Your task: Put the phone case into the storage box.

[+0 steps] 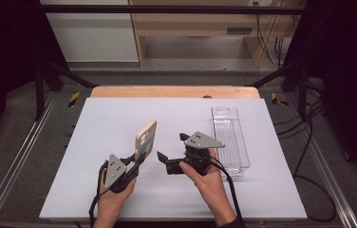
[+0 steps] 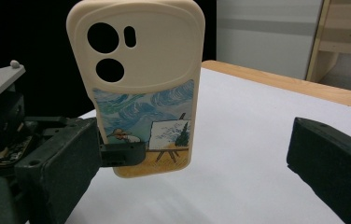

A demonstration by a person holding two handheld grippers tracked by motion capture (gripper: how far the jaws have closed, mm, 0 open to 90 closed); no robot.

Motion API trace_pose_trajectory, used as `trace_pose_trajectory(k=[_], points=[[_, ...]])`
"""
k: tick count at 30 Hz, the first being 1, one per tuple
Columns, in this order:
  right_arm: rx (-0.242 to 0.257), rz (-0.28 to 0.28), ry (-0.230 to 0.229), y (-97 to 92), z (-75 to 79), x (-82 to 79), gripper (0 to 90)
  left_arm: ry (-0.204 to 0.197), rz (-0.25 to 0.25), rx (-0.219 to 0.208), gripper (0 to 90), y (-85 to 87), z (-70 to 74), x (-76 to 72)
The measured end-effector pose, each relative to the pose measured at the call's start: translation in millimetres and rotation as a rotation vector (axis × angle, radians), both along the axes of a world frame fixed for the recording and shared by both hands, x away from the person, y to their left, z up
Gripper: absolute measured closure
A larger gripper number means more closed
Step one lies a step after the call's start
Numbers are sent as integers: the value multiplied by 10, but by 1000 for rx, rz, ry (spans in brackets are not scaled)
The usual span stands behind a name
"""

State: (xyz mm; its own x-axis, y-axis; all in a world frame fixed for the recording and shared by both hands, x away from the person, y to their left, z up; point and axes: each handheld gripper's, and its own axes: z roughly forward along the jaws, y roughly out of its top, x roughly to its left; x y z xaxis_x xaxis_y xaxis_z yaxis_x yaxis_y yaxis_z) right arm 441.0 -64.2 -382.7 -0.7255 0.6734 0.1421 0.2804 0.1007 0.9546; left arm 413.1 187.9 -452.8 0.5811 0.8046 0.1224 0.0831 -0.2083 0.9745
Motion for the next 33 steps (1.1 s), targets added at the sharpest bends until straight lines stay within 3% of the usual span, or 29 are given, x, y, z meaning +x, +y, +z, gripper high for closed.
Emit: trace_pose_trajectory(k=[11, 18, 23, 33], points=[[69, -42, -21, 92, 42, -17, 28, 26, -5, -51, 796, 3, 14, -10], [58, -57, -26, 170, 44, 4, 31, 38, -11, -67, 796, 1, 13, -6], [92, -33, -28, 230, 43, 11, 27, 40, -16, -69, 796, -10, 18, -13], [108, -3, -49, 381, 81, 25, 27, 47, -48, -67, 796, -73, 28, -38]])
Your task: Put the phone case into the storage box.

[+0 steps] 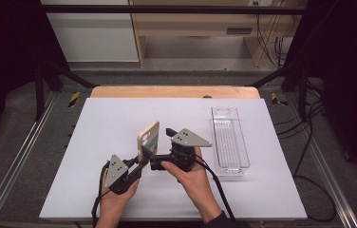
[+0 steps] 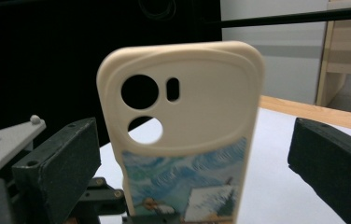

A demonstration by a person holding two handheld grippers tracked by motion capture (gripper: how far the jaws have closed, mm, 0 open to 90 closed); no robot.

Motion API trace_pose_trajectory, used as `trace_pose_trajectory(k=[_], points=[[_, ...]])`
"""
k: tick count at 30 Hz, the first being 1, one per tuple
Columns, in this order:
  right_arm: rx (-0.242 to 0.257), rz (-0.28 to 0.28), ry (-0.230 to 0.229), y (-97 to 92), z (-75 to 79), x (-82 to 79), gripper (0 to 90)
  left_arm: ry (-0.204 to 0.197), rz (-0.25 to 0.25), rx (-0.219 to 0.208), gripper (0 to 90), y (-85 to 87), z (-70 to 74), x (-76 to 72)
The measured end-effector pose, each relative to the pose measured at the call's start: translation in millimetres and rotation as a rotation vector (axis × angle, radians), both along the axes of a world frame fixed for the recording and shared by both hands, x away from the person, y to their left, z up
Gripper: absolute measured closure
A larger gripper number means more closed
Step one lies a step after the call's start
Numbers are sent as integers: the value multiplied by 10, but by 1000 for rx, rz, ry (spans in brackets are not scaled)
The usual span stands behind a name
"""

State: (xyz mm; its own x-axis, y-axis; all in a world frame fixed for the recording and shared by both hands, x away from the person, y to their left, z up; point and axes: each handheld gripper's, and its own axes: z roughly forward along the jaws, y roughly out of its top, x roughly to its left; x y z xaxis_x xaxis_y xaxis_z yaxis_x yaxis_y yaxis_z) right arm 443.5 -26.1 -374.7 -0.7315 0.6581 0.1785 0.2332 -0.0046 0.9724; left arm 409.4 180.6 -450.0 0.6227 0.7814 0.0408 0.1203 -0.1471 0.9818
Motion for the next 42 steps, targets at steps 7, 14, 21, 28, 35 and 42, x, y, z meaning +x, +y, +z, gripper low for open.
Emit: trace_pose_trajectory(k=[7, 14, 21, 28, 35, 42], points=[[0, -6, -13, 54, 23, 25, 27, 4, -14, -4, 796, -27, 3, -13], [-6, -10, -19, 85, 31, 60, 31, 5, -28, -1, 796, -61, 2, -26], [-3, -10, -18, 102, 0, 90, 54, 4, -36, -14, 796, -66, 11, -36], [-14, -21, -17, 131, -18, 89, 98, 19, -34, -15, 796, -68, -2, -32], [-21, -37, -4, 135, -17, 94, 107, 20, -32, -12, 795, -66, -7, -25], [-15, -81, 52, 104, -1, 138, 113, -10, -10, 16, 742, -98, -18, -35]])
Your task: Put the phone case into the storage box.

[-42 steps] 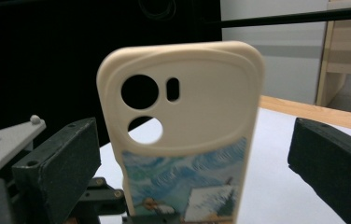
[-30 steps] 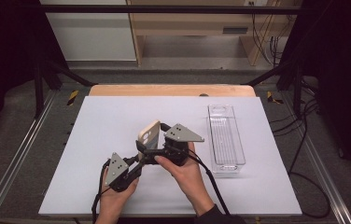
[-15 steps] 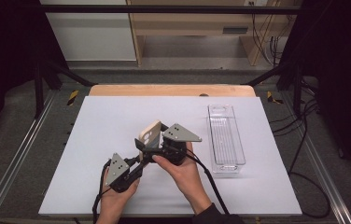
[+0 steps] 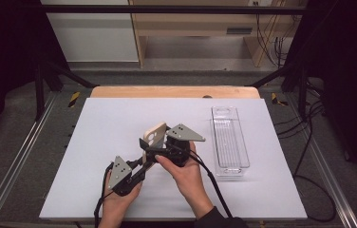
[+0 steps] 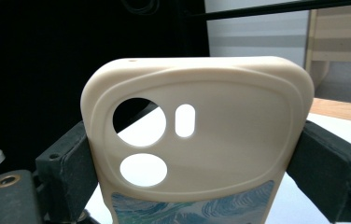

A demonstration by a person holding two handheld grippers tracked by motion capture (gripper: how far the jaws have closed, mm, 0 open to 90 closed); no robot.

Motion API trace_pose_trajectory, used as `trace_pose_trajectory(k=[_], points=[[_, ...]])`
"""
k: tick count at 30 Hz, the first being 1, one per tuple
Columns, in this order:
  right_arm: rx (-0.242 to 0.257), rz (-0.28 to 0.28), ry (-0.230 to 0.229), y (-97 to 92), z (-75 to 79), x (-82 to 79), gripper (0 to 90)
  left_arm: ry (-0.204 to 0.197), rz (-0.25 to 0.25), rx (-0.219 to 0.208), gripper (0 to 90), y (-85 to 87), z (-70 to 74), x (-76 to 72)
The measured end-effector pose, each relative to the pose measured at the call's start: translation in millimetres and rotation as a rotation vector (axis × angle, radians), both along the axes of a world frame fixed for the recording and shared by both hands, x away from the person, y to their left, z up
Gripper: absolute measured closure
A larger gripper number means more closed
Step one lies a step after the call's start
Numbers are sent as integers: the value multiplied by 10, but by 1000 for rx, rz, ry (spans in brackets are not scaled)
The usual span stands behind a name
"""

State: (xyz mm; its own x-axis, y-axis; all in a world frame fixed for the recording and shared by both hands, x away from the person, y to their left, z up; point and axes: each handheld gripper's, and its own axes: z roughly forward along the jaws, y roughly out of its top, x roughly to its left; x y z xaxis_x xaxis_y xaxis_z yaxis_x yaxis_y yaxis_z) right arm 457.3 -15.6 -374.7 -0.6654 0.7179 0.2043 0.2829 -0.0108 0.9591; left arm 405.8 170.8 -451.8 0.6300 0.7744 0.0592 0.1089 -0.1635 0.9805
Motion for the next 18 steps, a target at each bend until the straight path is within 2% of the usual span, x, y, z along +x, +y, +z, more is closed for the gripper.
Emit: trace_pose_trajectory(k=[1, 2, 7, 9, 12, 16, 18], points=[[0, 0, 0, 0, 0, 0, 113, 0, 0, 0, 689, 0, 0, 0], [-3, -9, 0, -19, 9, 9, 113, -3, 3, 4, 689, -12, -2, -3], [-3, -59, 10, -175, 77, 72, 113, 1, -8, 7, 509, -53, -6, -9], [-17, -75, 10, -237, 114, 103, 113, 11, -8, 21, 459, -65, -11, -6], [-51, -105, 20, -326, 179, 160, 113, 2, -11, 24, 398, -64, -12, -8], [-57, -121, 23, -433, 285, 214, 113, 1, -6, 14, 282, -5, -3, 12], [-46, -125, 37, -480, 331, 238, 113, 17, 5, -3, 222, 65, 4, 39]])
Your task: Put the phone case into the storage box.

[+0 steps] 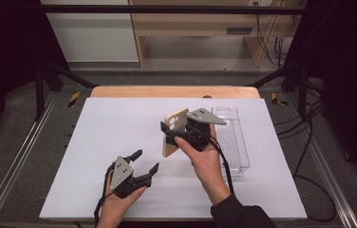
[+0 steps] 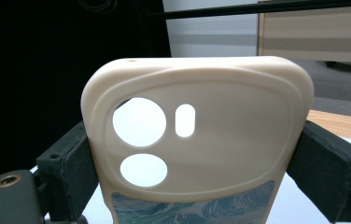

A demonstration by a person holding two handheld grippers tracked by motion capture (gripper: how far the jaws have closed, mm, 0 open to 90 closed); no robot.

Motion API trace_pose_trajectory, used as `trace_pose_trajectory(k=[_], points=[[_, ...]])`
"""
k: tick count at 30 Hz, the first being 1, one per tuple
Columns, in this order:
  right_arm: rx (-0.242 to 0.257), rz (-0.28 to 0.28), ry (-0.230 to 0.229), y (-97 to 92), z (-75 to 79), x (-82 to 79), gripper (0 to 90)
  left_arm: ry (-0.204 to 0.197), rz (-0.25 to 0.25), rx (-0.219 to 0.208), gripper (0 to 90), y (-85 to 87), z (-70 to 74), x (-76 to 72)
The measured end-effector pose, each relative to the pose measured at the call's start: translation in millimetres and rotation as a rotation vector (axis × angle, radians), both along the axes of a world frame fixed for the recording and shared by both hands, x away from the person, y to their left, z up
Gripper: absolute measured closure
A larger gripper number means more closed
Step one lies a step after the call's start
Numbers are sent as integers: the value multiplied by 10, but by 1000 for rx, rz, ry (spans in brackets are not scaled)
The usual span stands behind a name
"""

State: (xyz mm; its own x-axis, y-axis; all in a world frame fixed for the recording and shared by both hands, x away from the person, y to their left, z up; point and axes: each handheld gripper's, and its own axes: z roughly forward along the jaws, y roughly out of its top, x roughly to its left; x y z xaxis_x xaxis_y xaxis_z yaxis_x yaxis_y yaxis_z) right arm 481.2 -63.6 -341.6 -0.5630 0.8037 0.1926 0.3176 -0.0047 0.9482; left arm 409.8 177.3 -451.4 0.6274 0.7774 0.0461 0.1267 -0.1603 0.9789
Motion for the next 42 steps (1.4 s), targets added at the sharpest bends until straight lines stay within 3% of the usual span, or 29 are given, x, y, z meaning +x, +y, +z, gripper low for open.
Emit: trace_pose_trajectory(k=[1, 7, 13, 18, 20, 33, 42], points=[[10, -5, 12, -41, 43, 22, 113, 9, 10, -7, 170, 47, 3, 14], [-5, -12, 7, -111, 168, 52, 114, 33, 89, -61, 144, 385, 29, 43], [-25, -26, -8, -224, 324, 122, 114, 61, 144, -79, 129, 649, 23, -14], [-43, -67, -9, -415, 406, 250, 115, 70, 159, -53, 106, 796, 6, -73], [-45, -84, -16, -509, 437, 292, 115, 67, 172, -72, 101, 860, 15, -93], [-34, -185, -32, -927, 502, 482, 115, 48, 207, -96, 61, 1045, -14, -42], [-41, -226, -41, -1082, 512, 482, 115, 46, 207, -102, 59, 1057, -17, -32]])
